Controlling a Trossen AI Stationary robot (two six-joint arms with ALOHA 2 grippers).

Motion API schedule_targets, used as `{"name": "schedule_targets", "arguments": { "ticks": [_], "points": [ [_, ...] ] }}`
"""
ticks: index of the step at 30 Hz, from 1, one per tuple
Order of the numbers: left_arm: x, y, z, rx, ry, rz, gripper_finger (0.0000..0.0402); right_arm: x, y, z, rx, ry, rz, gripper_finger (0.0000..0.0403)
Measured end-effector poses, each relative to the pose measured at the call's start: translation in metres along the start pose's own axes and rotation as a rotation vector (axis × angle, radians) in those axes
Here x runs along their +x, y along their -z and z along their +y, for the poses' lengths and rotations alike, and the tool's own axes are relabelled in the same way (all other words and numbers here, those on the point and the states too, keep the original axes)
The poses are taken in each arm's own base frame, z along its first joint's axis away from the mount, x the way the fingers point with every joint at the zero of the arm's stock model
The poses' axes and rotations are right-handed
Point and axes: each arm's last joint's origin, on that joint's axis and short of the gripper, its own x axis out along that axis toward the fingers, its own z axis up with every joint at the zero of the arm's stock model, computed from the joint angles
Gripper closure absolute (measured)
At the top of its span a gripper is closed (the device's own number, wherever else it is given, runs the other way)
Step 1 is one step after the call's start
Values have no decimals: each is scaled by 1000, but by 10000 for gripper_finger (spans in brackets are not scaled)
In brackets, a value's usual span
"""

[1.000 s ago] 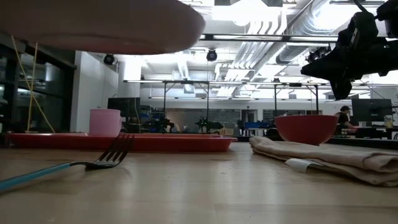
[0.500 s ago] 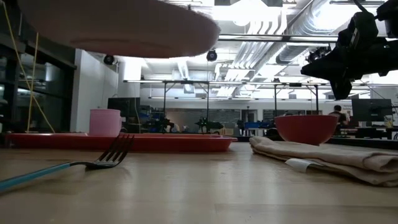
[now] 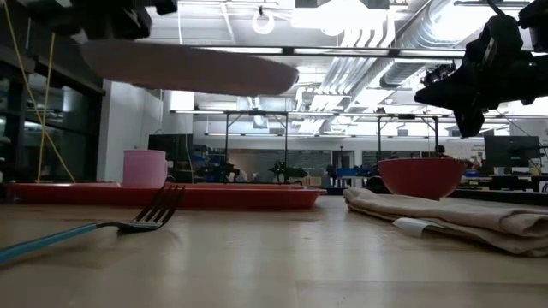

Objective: Set up tray
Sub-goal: Put the purple plate on the red tray to the bottom right of the pink mug

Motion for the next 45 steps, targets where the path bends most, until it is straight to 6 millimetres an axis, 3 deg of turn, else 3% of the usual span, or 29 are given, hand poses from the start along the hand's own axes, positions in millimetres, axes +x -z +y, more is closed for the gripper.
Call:
{"name": "schedule_targets", "arguments": {
  "ticks": [10, 22, 34, 45],
  "points": [
    [-4, -52, 11, -16, 8, -29, 390, 0, 1, 0, -3, -2, 16, 402],
    [-10, -95, 33, -45, 52, -14, 390, 0, 2, -1, -4, 1, 19, 403],
    [-16, -119, 52, -88, 123, 21, 390, 0, 2, -1, -3, 2, 20, 403],
    [-18, -126, 60, -121, 183, 69, 390, 0, 2, -1, -1, 3, 21, 402]
  ]
}}
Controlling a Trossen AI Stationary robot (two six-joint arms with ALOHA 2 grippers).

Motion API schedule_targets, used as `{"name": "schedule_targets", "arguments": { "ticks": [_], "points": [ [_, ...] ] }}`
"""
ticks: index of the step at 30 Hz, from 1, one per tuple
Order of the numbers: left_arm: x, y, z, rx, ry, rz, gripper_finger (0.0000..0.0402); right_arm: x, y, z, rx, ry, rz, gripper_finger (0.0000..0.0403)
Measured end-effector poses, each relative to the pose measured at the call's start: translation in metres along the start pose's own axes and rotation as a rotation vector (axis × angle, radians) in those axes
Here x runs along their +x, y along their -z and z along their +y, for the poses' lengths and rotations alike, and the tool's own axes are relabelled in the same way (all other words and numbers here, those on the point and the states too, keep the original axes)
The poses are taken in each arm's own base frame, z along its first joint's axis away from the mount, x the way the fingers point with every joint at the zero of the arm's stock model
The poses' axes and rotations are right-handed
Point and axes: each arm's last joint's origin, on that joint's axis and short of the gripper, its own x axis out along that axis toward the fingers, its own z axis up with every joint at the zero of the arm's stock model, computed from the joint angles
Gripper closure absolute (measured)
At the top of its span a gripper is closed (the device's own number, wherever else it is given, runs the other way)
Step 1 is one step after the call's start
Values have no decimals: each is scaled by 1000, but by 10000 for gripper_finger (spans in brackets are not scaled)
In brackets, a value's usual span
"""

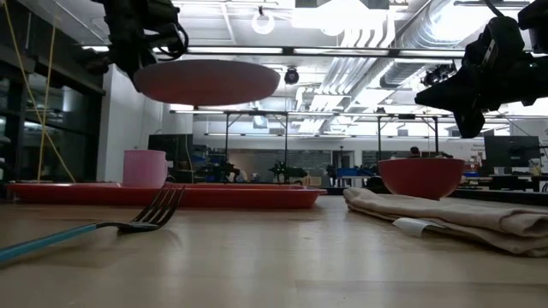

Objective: Set up tray
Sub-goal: Put the purple plate on the red tray to the bottom right of the pink mug

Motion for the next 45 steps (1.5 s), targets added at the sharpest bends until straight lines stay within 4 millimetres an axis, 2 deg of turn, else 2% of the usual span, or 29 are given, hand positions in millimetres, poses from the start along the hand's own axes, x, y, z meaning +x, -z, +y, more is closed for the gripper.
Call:
{"name": "schedule_targets", "arguments": {
  "ticks": [8, 22, 36, 45],
  "points": [
    [0, 4, 4, -20, -32, 53, 390, 0, 0, 0, 0, 1, 0, 402],
    [5, 3, 8, -36, -91, 18, 390, 0, 0, 0, 3, 1, 0, 402],
    [45, -2, 24, -67, -109, 75, 390, 0, 0, 0, 4, 1, -1, 402],
    [73, -6, 34, -79, -61, 93, 390, 0, -1, -1, 5, 30, -18, 402]
  ]
}}
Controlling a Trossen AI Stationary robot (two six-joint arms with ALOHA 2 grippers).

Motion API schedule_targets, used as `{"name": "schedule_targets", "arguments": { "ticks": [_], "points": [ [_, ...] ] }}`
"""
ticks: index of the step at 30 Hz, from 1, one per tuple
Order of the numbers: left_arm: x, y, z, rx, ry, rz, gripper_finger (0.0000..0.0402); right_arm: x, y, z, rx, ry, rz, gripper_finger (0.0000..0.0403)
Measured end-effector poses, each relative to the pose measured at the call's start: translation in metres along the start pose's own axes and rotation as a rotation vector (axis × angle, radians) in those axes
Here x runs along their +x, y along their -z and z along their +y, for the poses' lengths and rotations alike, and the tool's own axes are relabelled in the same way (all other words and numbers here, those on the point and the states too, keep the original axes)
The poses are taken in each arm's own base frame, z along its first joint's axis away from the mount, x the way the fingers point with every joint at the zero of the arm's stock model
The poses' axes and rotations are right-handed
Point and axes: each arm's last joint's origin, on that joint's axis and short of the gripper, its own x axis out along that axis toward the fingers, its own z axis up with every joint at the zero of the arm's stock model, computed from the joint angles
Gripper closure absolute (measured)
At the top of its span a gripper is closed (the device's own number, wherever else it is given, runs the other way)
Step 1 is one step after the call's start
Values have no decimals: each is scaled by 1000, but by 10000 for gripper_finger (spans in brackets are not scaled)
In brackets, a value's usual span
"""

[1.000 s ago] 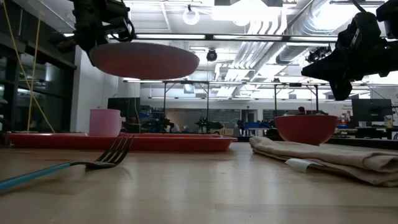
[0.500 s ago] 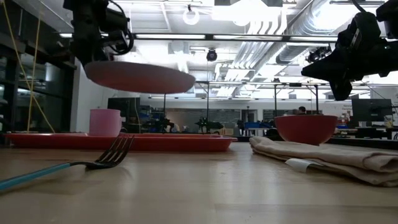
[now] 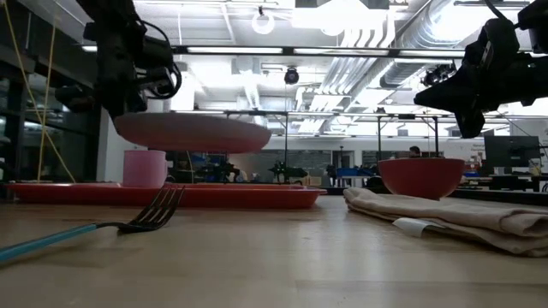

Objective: Set up tray
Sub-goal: Put the purple plate on the red tray to the bottom right of the pink mug

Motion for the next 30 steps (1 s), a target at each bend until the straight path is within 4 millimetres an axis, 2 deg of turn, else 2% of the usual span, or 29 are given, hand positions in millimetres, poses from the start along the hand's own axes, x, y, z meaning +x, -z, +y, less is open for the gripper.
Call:
{"name": "schedule_targets", "arguments": {
  "ticks": [12, 30],
  "points": [
    [21, -3, 11, -30, -27, -11, 390, 0, 0, 0, 0, 0, 0, 402],
    [45, -20, 7, -17, -33, -26, 390, 0, 0, 0, 29, -1, 0, 402]
  ]
}}
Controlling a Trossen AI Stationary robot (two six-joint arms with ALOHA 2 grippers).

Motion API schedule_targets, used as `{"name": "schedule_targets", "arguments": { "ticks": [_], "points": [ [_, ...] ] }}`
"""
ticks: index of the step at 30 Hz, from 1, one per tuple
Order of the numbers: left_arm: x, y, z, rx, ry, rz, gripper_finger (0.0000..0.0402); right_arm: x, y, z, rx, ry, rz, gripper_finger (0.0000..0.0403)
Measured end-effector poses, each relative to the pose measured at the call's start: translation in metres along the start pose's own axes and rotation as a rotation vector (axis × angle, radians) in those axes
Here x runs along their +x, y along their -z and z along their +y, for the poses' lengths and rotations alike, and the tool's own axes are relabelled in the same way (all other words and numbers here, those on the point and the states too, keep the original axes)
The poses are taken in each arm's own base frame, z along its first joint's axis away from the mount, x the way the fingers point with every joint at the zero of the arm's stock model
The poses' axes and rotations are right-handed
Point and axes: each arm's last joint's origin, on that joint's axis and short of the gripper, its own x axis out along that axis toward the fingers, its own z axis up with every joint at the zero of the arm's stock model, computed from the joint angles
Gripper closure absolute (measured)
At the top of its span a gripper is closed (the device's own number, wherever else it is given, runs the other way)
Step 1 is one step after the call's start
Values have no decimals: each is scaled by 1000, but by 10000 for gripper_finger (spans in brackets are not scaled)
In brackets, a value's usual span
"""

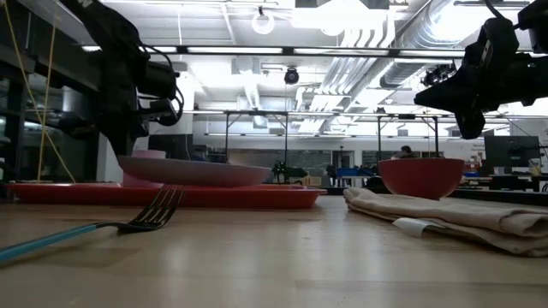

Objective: Set up tray
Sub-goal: Put the purple plate on the red tray to the bottom right of the pink mug

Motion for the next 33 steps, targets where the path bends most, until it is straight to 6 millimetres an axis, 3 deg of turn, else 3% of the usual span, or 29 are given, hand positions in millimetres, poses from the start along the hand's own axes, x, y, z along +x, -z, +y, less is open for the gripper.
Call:
{"name": "schedule_targets", "arguments": {
  "ticks": [15, 33],
  "points": [
    [1, 0, 1, 30, -19, -4, 390, 0, 0, 0, -1, -9, 5, 402],
    [-8, -19, 16, -2, 12, -33, 390, 0, 0, 0, 15, -1, 1, 403]
  ]
}}
